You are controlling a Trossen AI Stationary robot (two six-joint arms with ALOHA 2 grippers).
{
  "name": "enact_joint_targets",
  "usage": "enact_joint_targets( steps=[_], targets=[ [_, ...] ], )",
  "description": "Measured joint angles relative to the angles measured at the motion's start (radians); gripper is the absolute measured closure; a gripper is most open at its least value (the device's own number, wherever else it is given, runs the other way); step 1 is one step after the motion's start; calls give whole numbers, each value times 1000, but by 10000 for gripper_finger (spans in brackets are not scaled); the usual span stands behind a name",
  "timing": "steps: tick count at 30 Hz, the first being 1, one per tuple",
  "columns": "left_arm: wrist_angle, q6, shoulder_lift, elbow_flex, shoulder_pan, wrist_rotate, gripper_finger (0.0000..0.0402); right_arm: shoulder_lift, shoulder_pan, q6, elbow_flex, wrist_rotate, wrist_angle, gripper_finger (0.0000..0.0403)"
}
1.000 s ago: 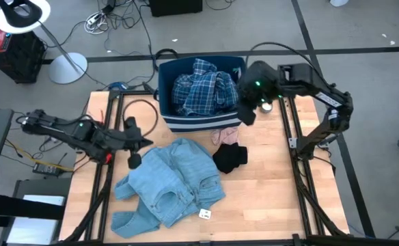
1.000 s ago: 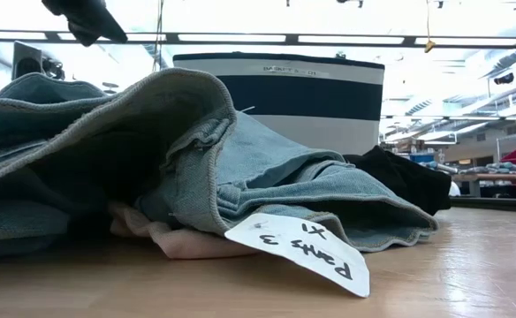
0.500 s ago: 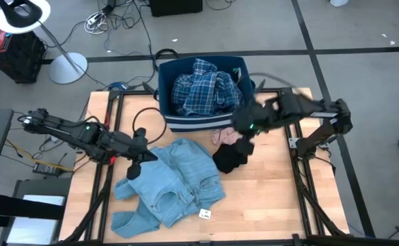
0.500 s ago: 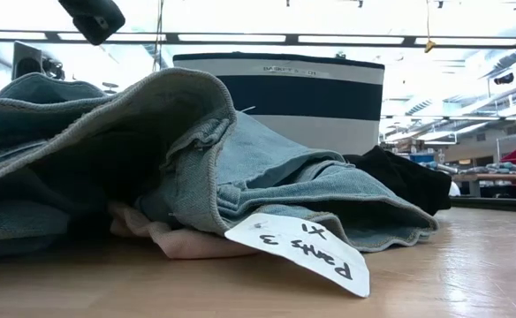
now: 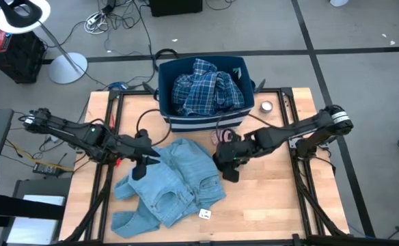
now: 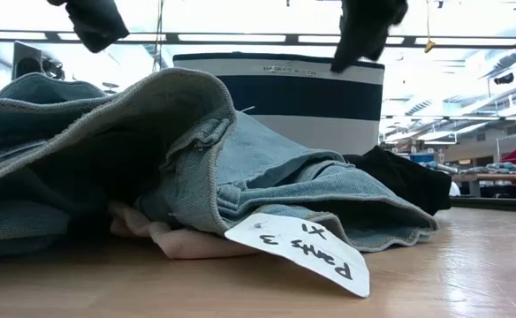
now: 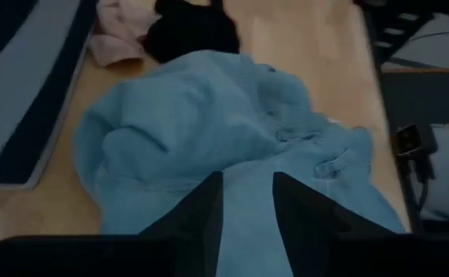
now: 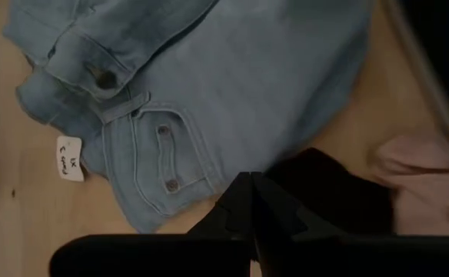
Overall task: Sort clothes
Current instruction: Put the light blue pants into the blue organizer bin
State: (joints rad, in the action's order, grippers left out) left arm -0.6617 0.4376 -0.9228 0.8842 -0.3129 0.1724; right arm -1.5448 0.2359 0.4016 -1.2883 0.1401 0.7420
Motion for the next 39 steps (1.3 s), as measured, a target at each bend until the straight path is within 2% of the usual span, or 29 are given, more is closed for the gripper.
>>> enact_joint_targets(
  steps=[4,9,11,15,18,22,27,35,39],
  targets=[
    [-95,17,4,47,-45,105,282,1,-10,1,76,-38,-105,401],
    [-163,78,1,100,-116,124,282,15,-23,-4,119,-40,-126,400],
    [-212,134,1,110,-157,135,282,30,-27,-28,141,-48,-142,400],
    [-340,305,0,114,-252,177,282,71,-45,-73,213,-134,-295,401],
    [-377,418,-4,114,-333,188,282,80,-69,-71,264,-149,-377,400],
    [-403,535,-12,114,-412,168,282,75,-92,-70,314,-149,-456,393],
    [-462,641,-18,114,-477,91,282,75,-108,-73,340,-132,-502,373],
    [-554,640,-71,114,-499,88,282,75,-112,-90,340,-44,-569,320],
    [-576,638,-110,114,-499,12,282,75,-120,-91,339,-27,-573,284]
  ],
)
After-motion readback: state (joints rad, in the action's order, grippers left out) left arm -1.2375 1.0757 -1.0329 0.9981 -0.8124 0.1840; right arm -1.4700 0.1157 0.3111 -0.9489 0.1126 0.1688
